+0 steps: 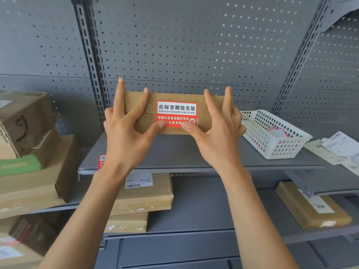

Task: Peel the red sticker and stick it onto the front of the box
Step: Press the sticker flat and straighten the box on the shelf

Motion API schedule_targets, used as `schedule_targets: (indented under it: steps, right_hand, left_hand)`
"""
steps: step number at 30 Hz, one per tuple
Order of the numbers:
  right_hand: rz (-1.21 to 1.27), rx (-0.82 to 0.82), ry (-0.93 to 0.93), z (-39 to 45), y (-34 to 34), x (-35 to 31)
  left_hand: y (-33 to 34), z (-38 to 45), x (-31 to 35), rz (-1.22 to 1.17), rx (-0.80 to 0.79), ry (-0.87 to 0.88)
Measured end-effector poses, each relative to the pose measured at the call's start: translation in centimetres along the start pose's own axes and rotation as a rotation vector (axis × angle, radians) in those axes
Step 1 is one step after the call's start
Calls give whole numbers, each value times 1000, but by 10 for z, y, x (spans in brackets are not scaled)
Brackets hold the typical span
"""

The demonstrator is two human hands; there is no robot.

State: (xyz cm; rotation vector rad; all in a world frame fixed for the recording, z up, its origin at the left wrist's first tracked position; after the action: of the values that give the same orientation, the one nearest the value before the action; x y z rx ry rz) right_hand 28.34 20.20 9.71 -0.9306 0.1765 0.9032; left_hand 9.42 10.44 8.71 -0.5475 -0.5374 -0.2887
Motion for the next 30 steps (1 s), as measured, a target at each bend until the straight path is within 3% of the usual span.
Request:
schedule_targets:
  steps: [11, 15, 20, 30]
  right_hand:
    - [204, 27, 3, -3, -2, 10]
    - [109, 200, 137, -5, 2, -2]
    - [1, 352, 216, -7, 11, -14]
    - [-61, 355, 159, -5, 13, -6]
  left_hand:
    - [-3, 0, -10, -101, 64, -84]
    - [1, 1, -4, -110, 149, -229]
    - [10, 0, 4, -11, 218, -288]
    - [7, 4, -6, 0, 205, -236]
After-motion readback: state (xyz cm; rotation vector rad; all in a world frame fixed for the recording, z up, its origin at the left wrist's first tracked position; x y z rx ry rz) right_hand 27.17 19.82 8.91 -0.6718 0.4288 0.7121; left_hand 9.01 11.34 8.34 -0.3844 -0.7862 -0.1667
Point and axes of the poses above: each hand's wrist, its own z-axis towards the middle knuckle, its own y-axis out of the palm, x = y × z, the point moved 6 cm from there along z, towards the middle knuckle, and after that the axes turned 1 degree about x, right-handed, at the moved point
